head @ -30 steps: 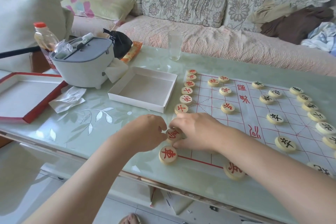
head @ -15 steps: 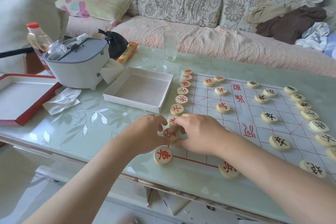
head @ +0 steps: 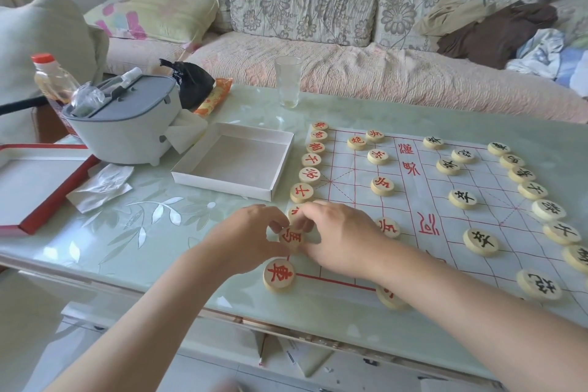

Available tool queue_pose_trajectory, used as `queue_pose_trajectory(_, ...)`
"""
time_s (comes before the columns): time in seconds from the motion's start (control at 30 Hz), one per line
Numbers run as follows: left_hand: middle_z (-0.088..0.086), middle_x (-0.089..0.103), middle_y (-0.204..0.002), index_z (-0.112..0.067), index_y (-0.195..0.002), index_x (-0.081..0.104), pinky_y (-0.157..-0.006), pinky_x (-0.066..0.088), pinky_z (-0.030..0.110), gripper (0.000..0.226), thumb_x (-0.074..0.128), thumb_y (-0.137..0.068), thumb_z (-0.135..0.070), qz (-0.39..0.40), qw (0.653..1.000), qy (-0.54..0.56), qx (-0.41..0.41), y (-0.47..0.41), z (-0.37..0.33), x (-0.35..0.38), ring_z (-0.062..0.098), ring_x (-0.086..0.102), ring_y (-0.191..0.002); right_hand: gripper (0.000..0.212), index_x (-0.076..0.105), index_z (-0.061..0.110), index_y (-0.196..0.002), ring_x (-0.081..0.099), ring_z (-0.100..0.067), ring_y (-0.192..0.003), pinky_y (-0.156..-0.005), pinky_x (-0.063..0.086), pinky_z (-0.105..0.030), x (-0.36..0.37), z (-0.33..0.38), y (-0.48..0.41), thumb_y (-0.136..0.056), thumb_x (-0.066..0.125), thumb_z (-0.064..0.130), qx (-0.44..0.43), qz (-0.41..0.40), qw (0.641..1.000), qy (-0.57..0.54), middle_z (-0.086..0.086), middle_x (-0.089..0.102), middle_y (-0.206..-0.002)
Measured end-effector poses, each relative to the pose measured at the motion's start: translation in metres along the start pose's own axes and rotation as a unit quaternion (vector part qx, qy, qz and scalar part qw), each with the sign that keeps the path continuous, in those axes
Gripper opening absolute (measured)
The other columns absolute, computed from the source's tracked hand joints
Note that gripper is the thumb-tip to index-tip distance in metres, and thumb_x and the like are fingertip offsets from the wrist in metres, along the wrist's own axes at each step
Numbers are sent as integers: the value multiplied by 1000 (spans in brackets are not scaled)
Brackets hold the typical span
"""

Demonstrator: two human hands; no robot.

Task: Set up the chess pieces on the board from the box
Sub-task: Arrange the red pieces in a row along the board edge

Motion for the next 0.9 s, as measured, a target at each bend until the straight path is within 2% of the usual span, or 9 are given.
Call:
queue_pose_trajectory(0.23,-19,57,-103,-38,-115,56,-67,43,16,44,75,-76,-45,13,1000,9,-7,10,1,-19,3,57,-87,24,56,36,-108,56,-9,-96,-80,45,-29,-11,5,9,-87,61,48,-7,0,1000,12,17,56,-107)
queue_pose_trajectory(0.33,-23,57,-101,-43,-109,58,-74,53,24,47,79,-68,-50,111,994,-5,-15,26,6,-30,0,59,-88,37,60,35,-103,55,-8,-90,-77,42,-28,-11,14,18,-77,65,62,-6,33,999,24,16,58,-98)
queue_pose_trajectory(0.43,-25,55,-101,-46,-110,56,-78,57,35,55,83,-63,-47,180,983,-35,-32,37,4,-25,7,62,-89,47,59,35,-102,56,-10,-92,-76,41,-30,0,22,23,-70,68,68,-15,65,996,58,15,59,-95)
queue_pose_trajectory(0.5,-25,56,-98,-44,-108,58,-75,55,31,51,83,-64,-46,159,985,-66,-23,36,0,-21,7,62,-84,48,58,34,-102,56,-11,-92,-77,43,-30,4,23,22,-68,69,66,-14,69,995,69,14,60,-96)
queue_pose_trajectory(0.6,-24,62,-94,-42,-103,62,-64,43,19,42,81,-66,-47,122,988,-91,-10,34,-3,-19,-3,56,-72,45,59,32,-100,56,-12,-89,-77,45,-29,5,23,23,-69,71,63,-10,60,996,61,13,61,-91)
queue_pose_trajectory(0.83,-24,63,-96,-41,-104,63,-58,36,15,39,78,-69,-48,109,990,-86,-5,27,-9,-17,-7,52,-65,43,66,35,-102,56,-10,-89,-71,37,-28,0,17,21,-71,68,64,15,47,997,65,14,62,-93)
queue_pose_trajectory(0.9,-24,63,-97,-41,-106,63,-57,35,15,39,77,-70,-48,113,990,-88,-4,26,-10,-17,-7,51,-65,44,66,35,-101,56,-10,-89,-71,37,-28,-1,16,22,-70,67,66,24,66,995,69,15,62,-92)
Point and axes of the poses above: each hand's wrist, its own y-axis away from the middle knuckle, its own x-axis out of the palm, z = x × y, the point moved 2 cm from there along -y, towards the middle knuckle
